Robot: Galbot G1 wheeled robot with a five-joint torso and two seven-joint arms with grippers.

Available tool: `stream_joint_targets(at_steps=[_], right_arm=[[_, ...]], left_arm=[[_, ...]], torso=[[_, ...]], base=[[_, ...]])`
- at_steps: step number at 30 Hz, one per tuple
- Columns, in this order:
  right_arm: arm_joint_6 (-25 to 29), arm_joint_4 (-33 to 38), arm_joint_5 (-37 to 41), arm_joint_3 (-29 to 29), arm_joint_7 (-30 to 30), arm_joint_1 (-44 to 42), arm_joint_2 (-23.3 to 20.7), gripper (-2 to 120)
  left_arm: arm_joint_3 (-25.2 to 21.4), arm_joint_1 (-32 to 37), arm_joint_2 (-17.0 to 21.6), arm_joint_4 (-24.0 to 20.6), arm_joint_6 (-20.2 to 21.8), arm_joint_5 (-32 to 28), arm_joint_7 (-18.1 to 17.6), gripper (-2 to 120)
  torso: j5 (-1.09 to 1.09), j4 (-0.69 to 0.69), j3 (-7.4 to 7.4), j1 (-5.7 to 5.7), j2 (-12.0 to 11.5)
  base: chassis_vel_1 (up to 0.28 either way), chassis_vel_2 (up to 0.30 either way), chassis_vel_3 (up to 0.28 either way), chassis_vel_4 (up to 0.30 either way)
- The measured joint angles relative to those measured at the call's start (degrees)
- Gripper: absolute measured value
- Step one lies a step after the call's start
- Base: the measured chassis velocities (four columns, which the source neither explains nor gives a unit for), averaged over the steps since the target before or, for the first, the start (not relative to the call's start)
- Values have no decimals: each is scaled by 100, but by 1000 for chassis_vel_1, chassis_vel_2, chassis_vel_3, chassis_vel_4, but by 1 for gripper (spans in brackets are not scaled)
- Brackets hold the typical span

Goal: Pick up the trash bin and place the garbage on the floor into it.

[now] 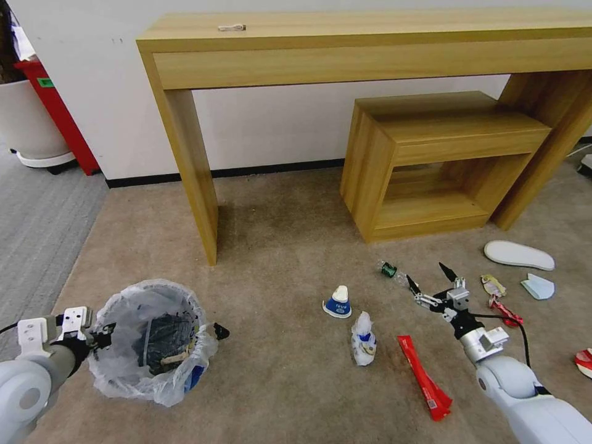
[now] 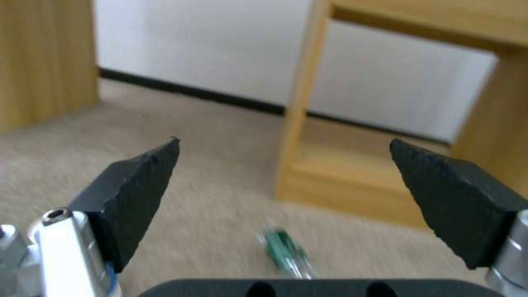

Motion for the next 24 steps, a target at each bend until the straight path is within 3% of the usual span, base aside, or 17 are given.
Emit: stream_joint_targets(at_steps=[8, 24], right_arm=[[-586, 252, 423, 158, 125, -551, -702, 100], [-445, 294, 62, 195, -78, -1310, -768, 100]], left_arm=[[51, -96, 21, 129, -36, 36, 44, 0], [137, -211, -88, 349, -106, 274, 177, 0]], torso=[[0, -1, 0, 0, 0], [1, 0, 0, 0, 0]], base=[[0, 0, 0, 0], [0, 0, 0, 0]])
